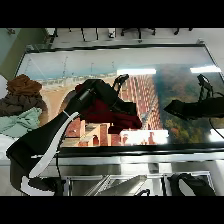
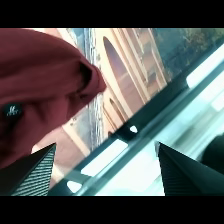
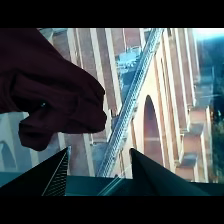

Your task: Fold the shirts.

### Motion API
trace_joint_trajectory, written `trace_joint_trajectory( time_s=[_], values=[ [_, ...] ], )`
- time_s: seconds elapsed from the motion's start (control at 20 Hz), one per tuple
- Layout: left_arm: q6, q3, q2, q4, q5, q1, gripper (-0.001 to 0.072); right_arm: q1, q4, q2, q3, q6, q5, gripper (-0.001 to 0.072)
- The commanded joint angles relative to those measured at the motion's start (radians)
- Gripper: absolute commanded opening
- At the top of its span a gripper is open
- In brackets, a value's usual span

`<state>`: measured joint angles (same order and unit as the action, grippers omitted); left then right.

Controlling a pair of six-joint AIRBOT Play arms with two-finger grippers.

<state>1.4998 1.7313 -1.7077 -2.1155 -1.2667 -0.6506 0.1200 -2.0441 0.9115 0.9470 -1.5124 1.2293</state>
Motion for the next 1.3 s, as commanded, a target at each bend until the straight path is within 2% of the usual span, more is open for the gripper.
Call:
trace_joint_trajectory(
  time_s=[0.0, 0.1, 0.2, 0.3, 0.35, 0.5, 0.6, 0.7, 1.0, 1.05, 1.1, 1.2, 1.25],
  values=[
    [-0.005, 0.087, 0.045, 0.011, -0.215, 0.129, 0.0696, 0.010, -0.001, 0.001, 0.001, -0.027, 0.036, 0.0435],
    [-0.006, 0.027, 0.130, 0.127, -0.300, 0.257, 0.0696, 0.009, 0.008, 0.008, -0.002, -0.037, 0.042, 0.0436],
    [-0.007, -0.172, 0.240, 0.203, -0.298, 0.373, 0.0697, 0.009, 0.006, 0.040, -0.026, -0.037, 0.041, 0.0435],
    [-0.005, -0.437, 0.338, 0.150, -0.177, 0.470, 0.0697, 0.009, -0.028, 0.110, -0.069, -0.057, 0.019, 0.0435],
    [0.016, -0.581, 0.374, 0.067, -0.069, 0.518, 0.0697, 0.009, -0.078, 0.155, -0.089, -0.076, 0.000, 0.0435],
    [0.140, -0.840, 0.380, -0.153, 0.205, 0.595, 0.0697, 0.000, -0.275, 0.330, -0.113, -0.192, -0.020, 0.0436],
    [0.193, -0.881, 0.316, -0.227, 0.282, 0.601, 0.0697, -0.027, -0.338, 0.436, -0.113, -0.224, -0.046, 0.0435],
    [0.229, -0.848, 0.240, -0.252, 0.299, 0.578, 0.0697, -0.074, -0.383, 0.520, -0.113, -0.244, -0.095, 0.0435],
    [0.232, -0.616, 0.037, -0.241, 0.321, 0.489, 0.0691, -0.167, -0.422, 0.639, -0.098, -0.246, -0.245, 0.0435],
    [0.232, -0.595, 0.020, -0.235, 0.321, 0.475, 0.0573, -0.171, -0.423, 0.651, -0.098, -0.246, -0.266, 0.0435],
    [0.232, -0.576, 0.006, -0.232, 0.321, 0.466, 0.0394, -0.171, -0.427, 0.659, -0.097, -0.247, -0.278, 0.0434],
    [0.233, -0.541, -0.005, -0.232, 0.316, 0.465, 0.0110, -0.171, -0.430, 0.666, -0.081, -0.266, -0.282, 0.0421],
    [0.236, -0.526, -0.003, -0.232, 0.315, 0.467, 0.0100, -0.171, -0.432, 0.666, -0.069, -0.285, -0.281, 0.0204]
  ],
)
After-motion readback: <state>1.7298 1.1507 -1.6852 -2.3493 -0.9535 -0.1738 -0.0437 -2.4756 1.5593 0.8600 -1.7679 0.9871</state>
